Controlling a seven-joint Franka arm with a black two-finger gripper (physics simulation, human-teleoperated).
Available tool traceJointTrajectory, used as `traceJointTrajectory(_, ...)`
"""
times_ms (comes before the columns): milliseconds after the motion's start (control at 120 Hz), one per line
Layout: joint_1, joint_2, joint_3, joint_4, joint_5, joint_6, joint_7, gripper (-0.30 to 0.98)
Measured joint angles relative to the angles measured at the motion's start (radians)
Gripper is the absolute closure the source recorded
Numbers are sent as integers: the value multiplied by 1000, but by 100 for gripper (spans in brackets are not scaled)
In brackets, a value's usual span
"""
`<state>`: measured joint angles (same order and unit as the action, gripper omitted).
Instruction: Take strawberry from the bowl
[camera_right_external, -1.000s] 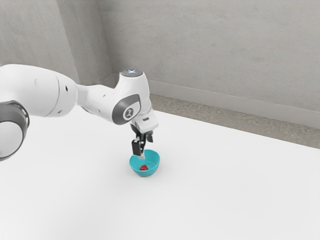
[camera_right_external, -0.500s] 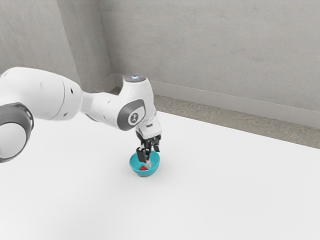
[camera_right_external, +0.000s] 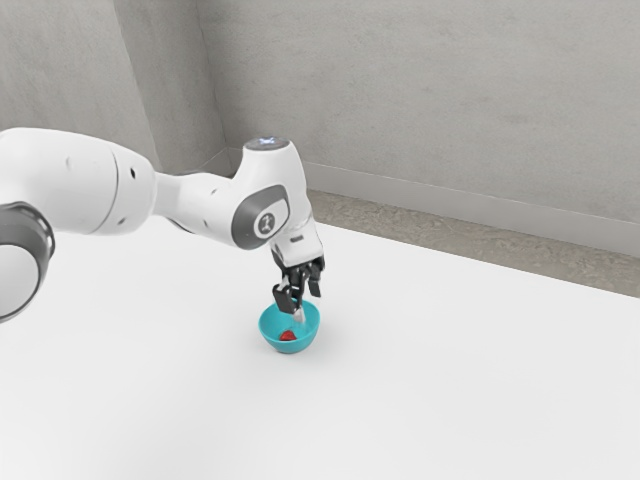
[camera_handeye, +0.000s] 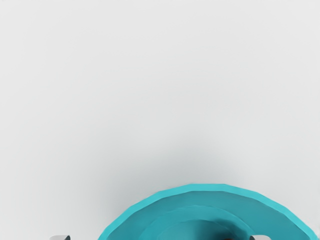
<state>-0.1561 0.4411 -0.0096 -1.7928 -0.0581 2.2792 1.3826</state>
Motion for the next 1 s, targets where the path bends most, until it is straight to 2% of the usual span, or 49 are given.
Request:
traceJointTrajectory(367, 1, -21, -3, -45, -46, -49, 15, 24)
traceJointTrajectory(1000, 5, -22, 13, -56, -37, -48, 40, 23)
